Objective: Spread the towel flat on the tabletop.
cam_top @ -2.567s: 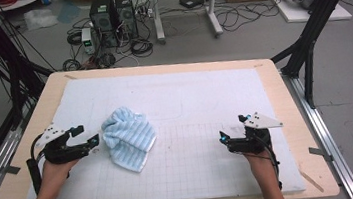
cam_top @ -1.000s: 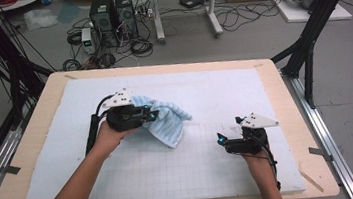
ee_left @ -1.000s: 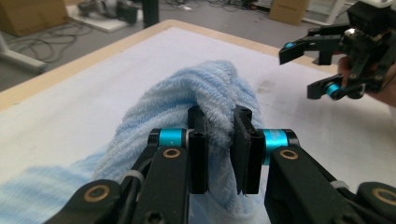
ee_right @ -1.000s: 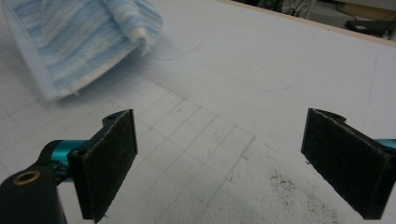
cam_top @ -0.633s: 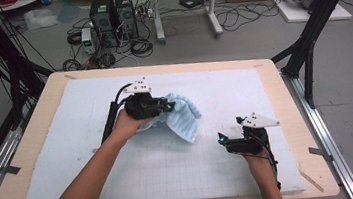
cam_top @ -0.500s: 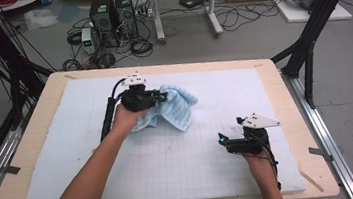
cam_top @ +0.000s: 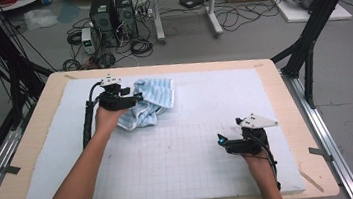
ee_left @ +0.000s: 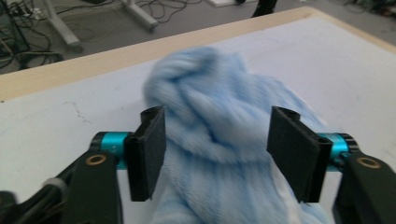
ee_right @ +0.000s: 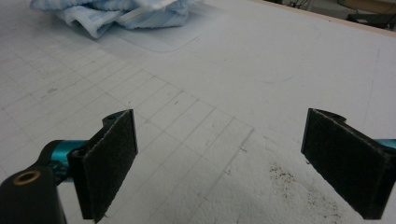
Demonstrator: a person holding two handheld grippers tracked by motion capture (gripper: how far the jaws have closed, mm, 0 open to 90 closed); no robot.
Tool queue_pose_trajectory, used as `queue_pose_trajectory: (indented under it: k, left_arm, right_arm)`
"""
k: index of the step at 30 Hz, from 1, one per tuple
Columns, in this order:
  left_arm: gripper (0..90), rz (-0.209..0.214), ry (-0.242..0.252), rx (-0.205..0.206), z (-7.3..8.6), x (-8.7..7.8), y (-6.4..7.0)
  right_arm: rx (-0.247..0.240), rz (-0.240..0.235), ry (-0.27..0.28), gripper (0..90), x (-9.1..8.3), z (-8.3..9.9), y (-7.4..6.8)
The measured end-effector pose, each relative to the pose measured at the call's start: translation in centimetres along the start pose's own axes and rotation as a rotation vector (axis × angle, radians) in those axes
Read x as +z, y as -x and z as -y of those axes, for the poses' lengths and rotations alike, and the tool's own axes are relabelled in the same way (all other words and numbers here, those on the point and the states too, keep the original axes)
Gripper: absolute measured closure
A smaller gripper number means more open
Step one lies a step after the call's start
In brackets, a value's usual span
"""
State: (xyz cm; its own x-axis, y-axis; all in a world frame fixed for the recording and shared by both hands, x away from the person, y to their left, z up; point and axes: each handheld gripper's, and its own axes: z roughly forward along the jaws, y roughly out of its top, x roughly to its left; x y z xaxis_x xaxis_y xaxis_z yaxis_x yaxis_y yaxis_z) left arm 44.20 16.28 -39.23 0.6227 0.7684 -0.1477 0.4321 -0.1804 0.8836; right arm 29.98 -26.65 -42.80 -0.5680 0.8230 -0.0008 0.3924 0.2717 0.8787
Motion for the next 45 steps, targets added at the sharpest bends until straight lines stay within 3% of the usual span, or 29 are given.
queue_pose_trajectory:
  k: [1, 2, 4, 6, 8, 11, 12, 13, 14, 17, 19, 22, 24, 25, 26, 29, 32, 35, 37, 41, 45]
  left_arm:
    - [33.1, 0.0, 0.0, 0.0, 0.0, 0.0, 0.0]
    - [33.0, 0.036, -0.003, 0.017, 0.6, -0.6, 0.4]
    - [32.0, 0.069, -0.008, 0.044, 1.3, -1.2, 0.9]
    - [29.4, 0.073, -0.024, 0.051, 1.5, -1.3, 1.0]
    - [28.4, 0.047, -0.076, 0.109, 2.8, -1.2, 1.6]
    - [26.3, -0.002, -0.166, 0.16, 4.1, -0.3, 1.9]
    - [26.1, -0.002, -0.166, 0.16, 4.1, -0.3, 1.9]
    - [26.9, -0.035, -0.218, 0.184, 4.7, 0.4, 1.9]
    - [31.2, -0.024, -0.228, 0.192, 4.9, 0.6, 2.0]
    - [61.8, 0.014, -0.206, 0.232, 5.0, 0.5, 2.5]
    - [71.5, 0.039, -0.2, 0.232, 5.0, 0.4, 2.6]
    - [75.7, 0.157, -0.157, 0.172, 4.9, -0.3, 2.7]
    - [76.5, 0.23, -0.141, 0.158, 5.0, -0.7, 3.1]
    - [76.8, 0.23, -0.141, 0.158, 5.0, -0.7, 3.1]
    - [77.3, 0.312, -0.109, 0.15, 4.9, -1.2, 4.0]
    - [78.6, 0.451, -0.05, 0.128, 4.6, -2.2, 5.3]
    - [78.6, 0.523, 0.012, 0.085, 4.5, -3.2, 5.9]
    - [77.3, 0.51, 0.03, 0.061, 4.6, -3.9, 5.5]
    - [77.2, 0.479, 0.04, 0.038, 4.9, -4.3, 4.8]
    - [75.3, 0.367, 0.024, 0.021, 5.8, -4.9, 3.2]
    - [59.5, 0.296, 0.024, -0.03, 6.9, -5.7, 1.9]
  right_arm:
    - [0.0, 0.0, 0.0, 9.8, 0.0, 0.0, 0.0]
    - [0.002, 0.0, 0.004, 9.8, -0.1, 0.0, 0.0]
    - [0.008, 0.002, 0.002, 9.8, -0.1, 0.0, 0.0]
    - [0.003, -0.003, 0.002, 9.8, -0.1, 0.0, 0.0]
    - [0.0, -0.002, 0.003, 9.8, 0.0, -0.1, -0.2]
    - [-0.004, -0.007, 0.003, 9.8, 0.0, -0.1, -0.2]
    - [-0.004, -0.007, 0.003, 9.8, 0.0, -0.1, -0.2]
    - [0.0, -0.006, -0.003, 9.8, 0.0, -0.1, -0.2]
    - [-0.001, -0.007, -0.003, 9.8, 0.0, -0.1, -0.2]
    - [-0.004, -0.008, 0.0, 9.8, 0.1, -0.1, -0.1]
    - [0.001, -0.011, -0.007, 9.8, 0.2, 0.0, -0.1]
    - [-0.002, -0.014, -0.014, 9.8, 0.3, 0.0, -0.1]
    - [-0.005, -0.013, -0.016, 9.8, 0.4, 0.0, -0.2]
    - [-0.005, -0.013, -0.016, 9.8, 0.4, 0.0, -0.2]
    - [-0.004, -0.009, -0.017, 9.8, 0.4, 0.0, -0.2]
    - [-0.001, -0.006, -0.015, 9.8, 0.3, 0.0, -0.2]
    - [-0.002, -0.004, -0.016, 9.8, 0.3, 0.0, -0.2]
    - [-0.001, -0.006, -0.02, 9.8, 0.4, 0.0, -0.2]
    - [0.005, -0.009, -0.025, 9.8, 0.5, 0.0, -0.3]
    - [0.018, -0.018, -0.021, 9.8, 0.8, -0.2, -0.5]
    - [0.04, -0.043, 0.005, 9.8, 1.4, -0.6, -1.1]
